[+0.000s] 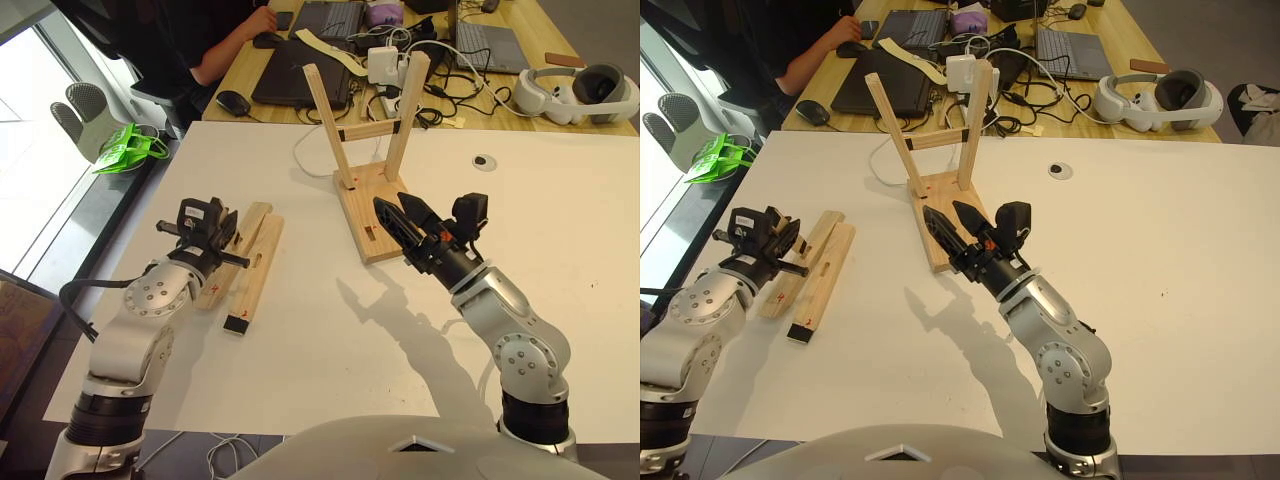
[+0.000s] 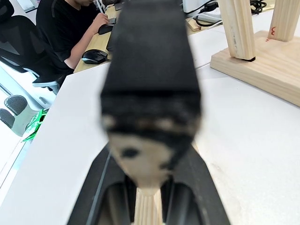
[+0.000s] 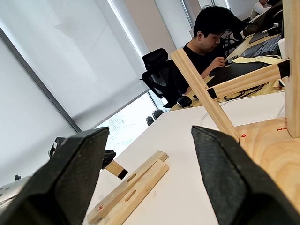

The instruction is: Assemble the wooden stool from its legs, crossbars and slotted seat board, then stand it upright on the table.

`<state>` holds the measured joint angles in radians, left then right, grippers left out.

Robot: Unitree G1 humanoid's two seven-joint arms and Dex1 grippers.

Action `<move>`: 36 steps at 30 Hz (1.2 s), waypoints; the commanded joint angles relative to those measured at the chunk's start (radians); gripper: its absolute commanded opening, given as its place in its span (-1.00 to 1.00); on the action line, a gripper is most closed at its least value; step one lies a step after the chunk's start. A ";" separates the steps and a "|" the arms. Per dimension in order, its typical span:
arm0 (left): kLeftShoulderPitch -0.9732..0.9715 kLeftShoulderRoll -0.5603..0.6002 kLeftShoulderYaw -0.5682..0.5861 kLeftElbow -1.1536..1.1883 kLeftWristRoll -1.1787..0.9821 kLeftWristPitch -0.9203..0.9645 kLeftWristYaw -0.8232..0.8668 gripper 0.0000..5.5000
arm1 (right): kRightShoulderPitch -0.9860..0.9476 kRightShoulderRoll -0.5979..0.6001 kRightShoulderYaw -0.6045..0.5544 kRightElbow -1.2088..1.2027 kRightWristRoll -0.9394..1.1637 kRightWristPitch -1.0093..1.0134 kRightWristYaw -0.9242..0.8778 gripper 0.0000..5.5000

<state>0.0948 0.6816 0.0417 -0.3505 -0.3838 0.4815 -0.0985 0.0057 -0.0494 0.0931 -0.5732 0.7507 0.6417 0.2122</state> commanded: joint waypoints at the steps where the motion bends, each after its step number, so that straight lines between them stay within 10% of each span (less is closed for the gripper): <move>1: 0.010 -0.022 0.016 0.049 0.062 -0.053 -0.046 -0.85 | -0.020 -0.005 -0.013 0.008 0.018 0.015 -0.008 0.18; 36: -0.058 -0.157 -0.031 0.274 0.371 -0.233 -0.187 -0.85 | -0.090 -0.043 -0.034 0.043 0.066 0.061 0.001 0.18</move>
<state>0.0382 0.5397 0.0263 -0.1092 -0.0294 0.2401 -0.2760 -0.0633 -0.0884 0.0633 -0.5365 0.8071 0.6908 0.2136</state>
